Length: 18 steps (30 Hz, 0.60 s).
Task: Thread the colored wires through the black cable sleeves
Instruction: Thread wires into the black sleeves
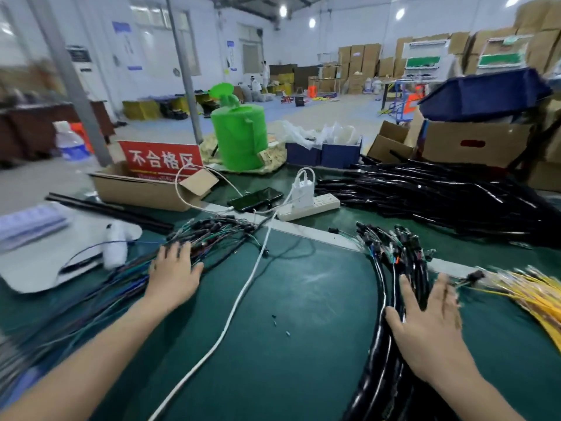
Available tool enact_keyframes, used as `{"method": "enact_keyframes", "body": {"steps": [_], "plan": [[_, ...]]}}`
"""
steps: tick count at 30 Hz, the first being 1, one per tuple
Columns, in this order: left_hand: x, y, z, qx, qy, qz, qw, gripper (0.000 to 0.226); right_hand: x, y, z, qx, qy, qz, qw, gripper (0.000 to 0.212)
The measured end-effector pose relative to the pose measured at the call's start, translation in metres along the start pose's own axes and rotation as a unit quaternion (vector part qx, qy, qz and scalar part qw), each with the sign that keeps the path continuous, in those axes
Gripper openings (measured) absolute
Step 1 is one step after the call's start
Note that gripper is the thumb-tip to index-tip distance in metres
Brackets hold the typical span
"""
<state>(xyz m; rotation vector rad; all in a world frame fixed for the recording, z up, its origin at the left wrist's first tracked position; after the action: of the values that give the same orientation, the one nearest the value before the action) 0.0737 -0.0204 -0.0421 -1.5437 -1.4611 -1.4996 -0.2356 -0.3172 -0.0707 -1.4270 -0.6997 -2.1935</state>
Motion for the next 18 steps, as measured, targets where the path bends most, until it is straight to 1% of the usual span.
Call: {"method": "enact_keyframes", "body": {"steps": [1, 3, 6, 9, 14, 18], "plan": [[-0.003, 0.002, 0.007, -0.013, 0.040, 0.000, 0.999, 0.056, 0.000, 0.001, 0.001, 0.002, -0.003, 0.002, 1.000, 0.064], [0.000, 0.002, 0.013, -0.043, 0.055, -0.052, 0.996, 0.046, 0.001, 0.002, 0.003, 0.008, -0.006, 0.002, 1.000, 0.063], [0.012, -0.001, 0.018, -0.054, -0.020, -0.117, 0.992, 0.033, 0.003, 0.000, 0.009, 0.011, 0.005, -0.003, 1.000, 0.062], [0.024, -0.001, 0.020, -0.055, -0.086, -0.163, 0.981, 0.022, 0.006, -0.001, 0.011, 0.011, 0.010, -0.008, 1.000, 0.062], [0.038, 0.008, 0.018, -0.064, -0.144, -0.211, 0.965, 0.013, 0.006, -0.002, 0.011, 0.015, 0.013, -0.011, 1.000, 0.062], [0.061, 0.022, 0.016, -0.048, -0.180, -0.260, 0.947, 0.014, 0.006, -0.002, 0.010, 0.013, 0.021, -0.017, 1.000, 0.061]]}}
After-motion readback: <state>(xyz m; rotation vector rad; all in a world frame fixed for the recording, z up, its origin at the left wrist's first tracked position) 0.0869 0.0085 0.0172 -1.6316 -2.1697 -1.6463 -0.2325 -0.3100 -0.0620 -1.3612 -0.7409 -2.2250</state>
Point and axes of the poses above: each hand's wrist, its own y-axis towards the middle knuckle, its own x-axis out of the back of the hand, z = x × y, the point moved 8 cm from there along y, towards the middle knuckle, and after that the axes turned 11 degrees about -z, right-handed, at the moved point
